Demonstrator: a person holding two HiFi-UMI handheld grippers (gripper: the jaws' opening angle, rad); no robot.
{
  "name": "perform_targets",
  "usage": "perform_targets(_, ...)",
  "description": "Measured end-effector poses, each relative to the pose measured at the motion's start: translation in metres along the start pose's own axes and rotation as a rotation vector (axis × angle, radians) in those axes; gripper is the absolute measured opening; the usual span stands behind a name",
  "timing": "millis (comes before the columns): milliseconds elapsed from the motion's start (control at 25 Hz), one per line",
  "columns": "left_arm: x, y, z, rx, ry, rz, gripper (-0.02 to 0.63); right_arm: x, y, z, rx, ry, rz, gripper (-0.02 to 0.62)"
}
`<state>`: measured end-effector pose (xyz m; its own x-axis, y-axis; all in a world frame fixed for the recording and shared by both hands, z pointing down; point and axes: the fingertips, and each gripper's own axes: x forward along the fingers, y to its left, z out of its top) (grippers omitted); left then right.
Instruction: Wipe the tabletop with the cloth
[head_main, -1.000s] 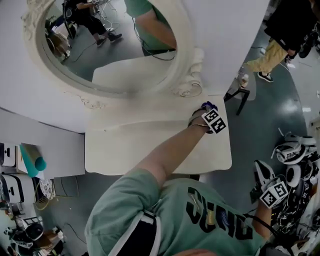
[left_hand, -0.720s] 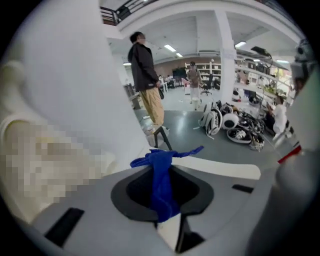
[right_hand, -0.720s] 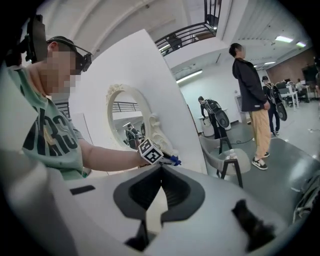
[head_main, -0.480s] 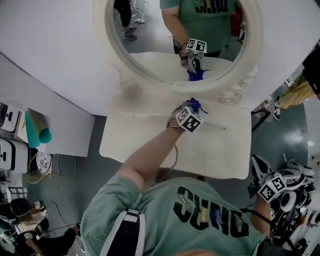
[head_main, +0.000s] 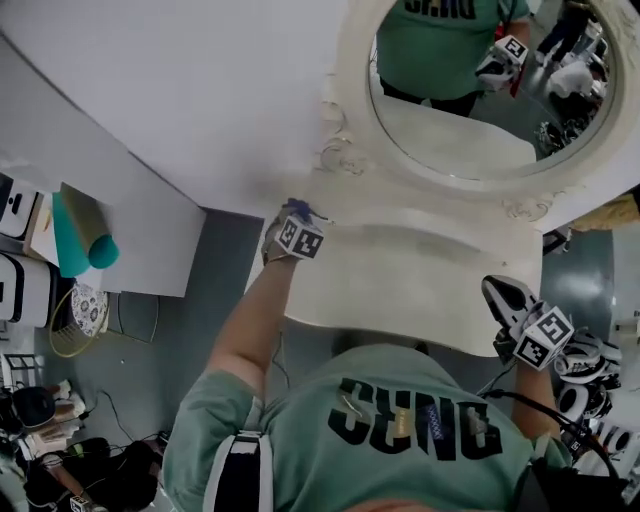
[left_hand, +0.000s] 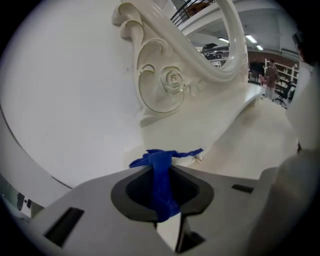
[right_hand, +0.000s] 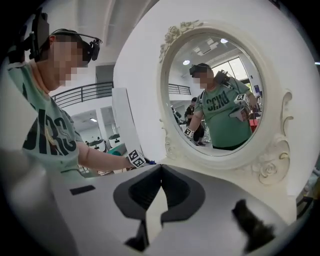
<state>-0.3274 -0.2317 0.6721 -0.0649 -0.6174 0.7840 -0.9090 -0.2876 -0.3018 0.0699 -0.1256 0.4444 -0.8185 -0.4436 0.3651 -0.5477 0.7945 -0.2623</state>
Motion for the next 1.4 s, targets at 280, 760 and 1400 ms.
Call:
perform_targets(280,0.008,-0.006,0.000,0.019,-0.023,0.084,0.083,-0.026,-0.020,-0.010,0.012,-0.014,-0.039,0.012)
perform_targets(760,0.004,-0.285,0.163,0.210,0.010,-0.014,0.074,-0.301,-0.154,-0.100,0.176,-0.141,-0.220,0.012)
perform_targets(1400,-0.071,-0.787,0.264,0.451,-0.109,-0.767,0.078,-0.489,-0.187,-0.187,0.353,-0.233,-0.510,0.012)
